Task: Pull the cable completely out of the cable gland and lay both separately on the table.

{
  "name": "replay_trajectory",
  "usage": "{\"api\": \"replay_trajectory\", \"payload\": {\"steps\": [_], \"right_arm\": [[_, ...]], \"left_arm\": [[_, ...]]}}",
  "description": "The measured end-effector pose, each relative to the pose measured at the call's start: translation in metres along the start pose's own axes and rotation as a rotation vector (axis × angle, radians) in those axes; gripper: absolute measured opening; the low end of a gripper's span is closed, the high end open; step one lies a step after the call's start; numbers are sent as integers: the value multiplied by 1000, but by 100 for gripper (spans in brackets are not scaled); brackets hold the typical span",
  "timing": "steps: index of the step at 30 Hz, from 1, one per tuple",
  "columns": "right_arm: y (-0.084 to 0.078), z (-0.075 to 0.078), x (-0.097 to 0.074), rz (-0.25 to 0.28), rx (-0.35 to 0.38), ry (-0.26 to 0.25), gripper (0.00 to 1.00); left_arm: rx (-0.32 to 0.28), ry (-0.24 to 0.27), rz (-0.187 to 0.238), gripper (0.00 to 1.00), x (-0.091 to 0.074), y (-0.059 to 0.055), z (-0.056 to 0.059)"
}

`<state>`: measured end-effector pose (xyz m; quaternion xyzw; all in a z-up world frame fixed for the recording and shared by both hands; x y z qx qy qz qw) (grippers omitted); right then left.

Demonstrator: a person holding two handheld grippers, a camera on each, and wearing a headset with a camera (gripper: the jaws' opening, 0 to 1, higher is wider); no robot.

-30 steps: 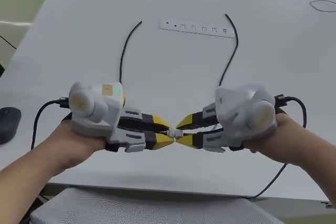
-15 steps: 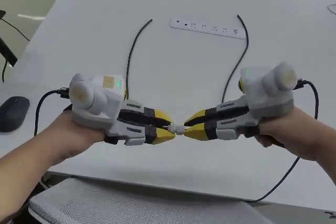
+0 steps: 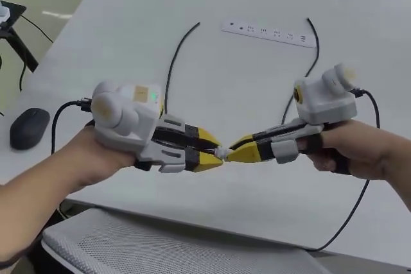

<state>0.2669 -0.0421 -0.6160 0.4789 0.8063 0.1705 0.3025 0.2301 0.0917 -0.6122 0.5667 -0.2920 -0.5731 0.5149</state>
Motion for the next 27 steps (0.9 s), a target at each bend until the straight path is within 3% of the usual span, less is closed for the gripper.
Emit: {"api": "replay_trajectory", "payload": {"steps": [6,11,16,24,27], "right_arm": [[-1,-1,0,-4,7,5,9],[-1,-5,1,-27,-94,-27,8],[-1,-6,1,-29,-140,-55,8],[0,-10,3,-57,-323,-137,7],[-1,-13,3,-50,-330,-144,7]], "left_arm": [[6,-4,-10,15,2,2,3],[-11,-8,-15,14,2,1,3],[-23,-14,-18,14,1,-1,0],[-69,-25,-21,14,-1,-7,-3],[-72,-28,-12,14,-2,-7,-3]]}}
Point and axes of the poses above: the centre of the closed fingertips' face, and the gripper's own axes: x roughly forward along the fingers, z roughly to its right, y roughly out of its top, the point moved 8 cm from there along -x, roughly backward along the fingers, and after that the axes turned 2 degrees about -y, right-handed, at the moved point
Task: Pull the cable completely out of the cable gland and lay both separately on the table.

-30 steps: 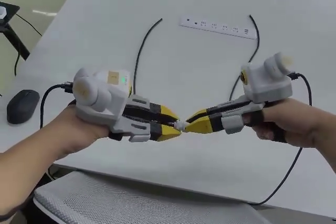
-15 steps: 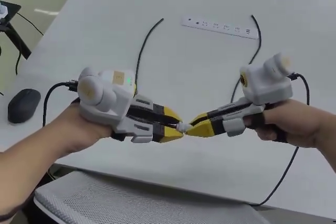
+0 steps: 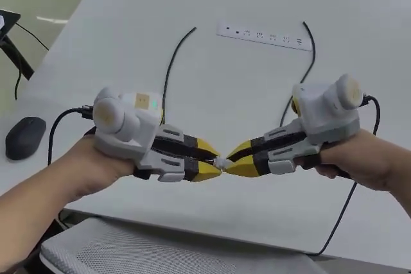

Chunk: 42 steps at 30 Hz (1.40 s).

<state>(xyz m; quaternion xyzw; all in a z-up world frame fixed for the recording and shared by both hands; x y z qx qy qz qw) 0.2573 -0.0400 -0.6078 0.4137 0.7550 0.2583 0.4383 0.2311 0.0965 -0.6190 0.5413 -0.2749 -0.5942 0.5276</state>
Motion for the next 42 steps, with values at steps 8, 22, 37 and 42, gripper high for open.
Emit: {"api": "replay_trajectory", "payload": {"steps": [8,22,37,42], "right_arm": [[1,-1,2,-39,-43,-39,7],[0,-2,10,-142,-116,-58,8],[5,-11,12,-224,-272,-154,5],[7,-14,11,-259,-418,-240,4]], "left_arm": [[-12,-12,-12,14,1,-2,0],[-15,-4,-38,14,4,-7,2],[-83,10,-23,14,3,-8,2],[-111,19,-8,14,3,-7,0]]}}
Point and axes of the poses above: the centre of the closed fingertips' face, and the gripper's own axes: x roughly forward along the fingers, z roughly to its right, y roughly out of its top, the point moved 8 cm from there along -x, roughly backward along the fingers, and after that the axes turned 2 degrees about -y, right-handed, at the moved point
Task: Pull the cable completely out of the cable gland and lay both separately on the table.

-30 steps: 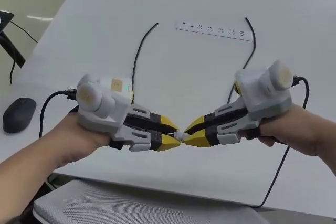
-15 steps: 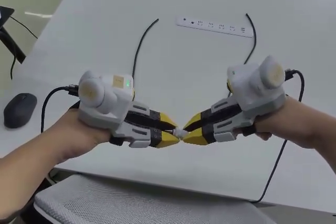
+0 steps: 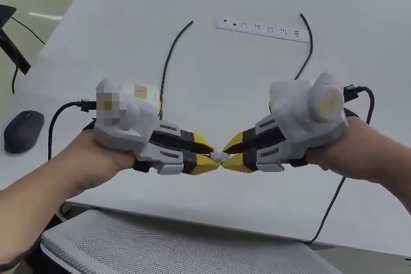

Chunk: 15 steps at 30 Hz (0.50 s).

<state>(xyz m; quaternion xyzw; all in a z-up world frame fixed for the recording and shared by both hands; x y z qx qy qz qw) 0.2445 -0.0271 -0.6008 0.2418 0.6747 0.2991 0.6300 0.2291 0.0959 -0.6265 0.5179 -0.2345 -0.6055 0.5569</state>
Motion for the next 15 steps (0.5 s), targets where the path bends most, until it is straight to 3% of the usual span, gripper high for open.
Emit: {"api": "replay_trajectory", "payload": {"steps": [4,5,6,7,8,10,13,15], "right_arm": [[3,-7,0,-26,-116,-95,5],[4,-9,0,-31,-173,-142,6],[4,-10,0,-31,-194,-160,6],[5,-12,0,-33,-255,-210,6],[6,-14,0,-41,-286,-242,6],[8,-19,2,-69,-347,-307,6],[8,-26,9,-110,-469,-401,7],[8,-28,11,-120,-514,-437,7]], "left_arm": [[-40,2,18,14,-1,0,-1],[-47,6,23,14,-1,1,-1],[-70,9,33,14,-2,1,-1],[-127,11,51,14,-3,1,-2],[-147,11,60,14,-4,2,-3],[-142,9,63,14,-5,1,-5],[-180,16,68,14,-6,0,-6],[-206,16,75,15,-7,-1,-7]]}}
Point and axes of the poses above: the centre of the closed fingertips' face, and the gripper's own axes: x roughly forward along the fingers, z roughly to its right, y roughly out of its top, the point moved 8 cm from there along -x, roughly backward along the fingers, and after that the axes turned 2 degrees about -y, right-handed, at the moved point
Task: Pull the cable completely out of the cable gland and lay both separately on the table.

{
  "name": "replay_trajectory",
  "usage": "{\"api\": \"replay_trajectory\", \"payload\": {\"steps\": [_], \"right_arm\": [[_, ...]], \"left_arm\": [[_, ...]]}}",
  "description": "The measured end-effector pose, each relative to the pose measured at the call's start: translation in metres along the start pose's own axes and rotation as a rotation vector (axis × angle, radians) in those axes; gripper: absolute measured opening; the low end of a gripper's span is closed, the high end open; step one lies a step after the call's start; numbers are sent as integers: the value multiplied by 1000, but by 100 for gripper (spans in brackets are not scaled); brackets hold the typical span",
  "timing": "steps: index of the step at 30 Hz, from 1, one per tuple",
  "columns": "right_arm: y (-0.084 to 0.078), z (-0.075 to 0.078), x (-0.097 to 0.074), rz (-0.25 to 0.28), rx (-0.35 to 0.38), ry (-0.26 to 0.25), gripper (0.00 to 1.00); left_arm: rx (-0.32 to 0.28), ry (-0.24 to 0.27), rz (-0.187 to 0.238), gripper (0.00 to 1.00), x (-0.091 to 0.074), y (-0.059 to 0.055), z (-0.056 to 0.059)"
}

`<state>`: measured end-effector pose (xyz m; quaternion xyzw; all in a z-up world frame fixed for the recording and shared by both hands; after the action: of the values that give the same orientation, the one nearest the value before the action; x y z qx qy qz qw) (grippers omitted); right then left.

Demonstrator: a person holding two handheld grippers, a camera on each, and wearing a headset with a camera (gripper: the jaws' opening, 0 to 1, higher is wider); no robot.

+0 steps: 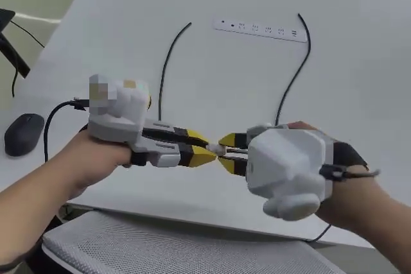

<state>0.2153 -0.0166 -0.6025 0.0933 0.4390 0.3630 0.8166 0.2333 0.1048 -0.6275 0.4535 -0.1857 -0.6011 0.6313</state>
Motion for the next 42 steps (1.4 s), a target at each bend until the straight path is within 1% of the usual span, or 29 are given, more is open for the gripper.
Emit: {"api": "replay_trajectory", "payload": {"steps": [1,3,5,6,8,10,11,13,14,16,17,19,20,21,22,23,25,26,27,28,29,31,32,33,34,35,37,39,42], "right_arm": [[0,-3,1,-2,-12,-22,7],[1,-6,1,-3,2,-18,7],[2,-5,0,-1,-1,-22,7],[2,-5,0,4,9,-13,7],[2,-4,0,11,66,4,8],[2,-3,0,24,148,21,8],[2,-2,0,29,165,31,8],[2,1,-3,58,274,62,8],[1,4,-4,78,336,90,8],[-1,8,-8,103,427,149,10],[-4,11,-9,102,444,158,11],[-6,17,-11,118,511,199,12],[-8,21,-12,141,579,243,14],[-9,22,-13,148,636,282,16],[-10,25,-13,153,705,341,16],[-11,27,-13,173,743,372,16],[-14,33,-11,169,823,437,17],[-14,34,-11,179,845,463,19],[-14,35,-9,202,893,505,20],[-15,35,-8,205,932,546,21],[-18,33,-7,189,966,590,22],[-23,32,-3,199,959,598,22],[-23,31,-2,209,983,623,21],[-24,31,-1,221,987,615,19],[-24,30,0,240,1029,628,19],[-24,29,1,244,1045,633,18],[-26,28,2,259,1048,623,16],[-24,25,1,281,1076,642,16],[-24,21,2,281,1071,634,15]], "left_arm": [[-18,-1,1,15,-1,-1,0],[-15,-3,-2,15,-1,-2,1],[15,-9,-5,15,-1,-3,4],[19,-11,-11,15,-2,-4,4],[32,-15,-14,15,-2,-5,6],[39,-22,-15,15,-3,-5,6],[46,-24,-17,15,-3,-5,6],[82,-25,-24,15,-4,-4,7],[96,-27,-27,15,-5,-4,7],[136,-27,-36,15,-6,-4,7],[144,-28,-43,15,-6,-5,8],[154,-33,-51,15,-7,-5,8],[172,-39,-54,15,-7,-6,9],[184,-43,-58,15,-7,-6,10],[198,-47,-61,15,-7,-6,10],[203,-50,-63,15,-7,-6,11],[225,-54,-75,15,-7,-6,11],[231,-59,-75,15,-7,-5,12],[237,-63,-78,15,-7,-5,12],[247,-66,-79,15,-7,-5,12],[259,-69,-78,15,-7,-4,13],[266,-72,-72,15,-7,-2,14],[271,-73,-68,15,-8,-1,14],[275,-74,-66,15,-9,0,14],[275,-76,-65,15,-9,1,15],[276,-77,-64,15,-10,1,15],[281,-80,-61,15,-11,3,16],[281,-77,-54,15,-12,4,15],[278,-76,-42,15,-13,6,14]]}}
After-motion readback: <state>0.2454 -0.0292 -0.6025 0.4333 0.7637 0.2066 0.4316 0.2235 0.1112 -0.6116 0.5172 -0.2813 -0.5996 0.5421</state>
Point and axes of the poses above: the centre of the closed fingertips' face, and the gripper's own axes: x roughly forward along the fingers, z roughly to its right, y roughly out of its top, the point moved 8 cm from there along -x, roughly backward along the fingers, and after that the axes turned 2 degrees about -y, right-handed, at the moved point
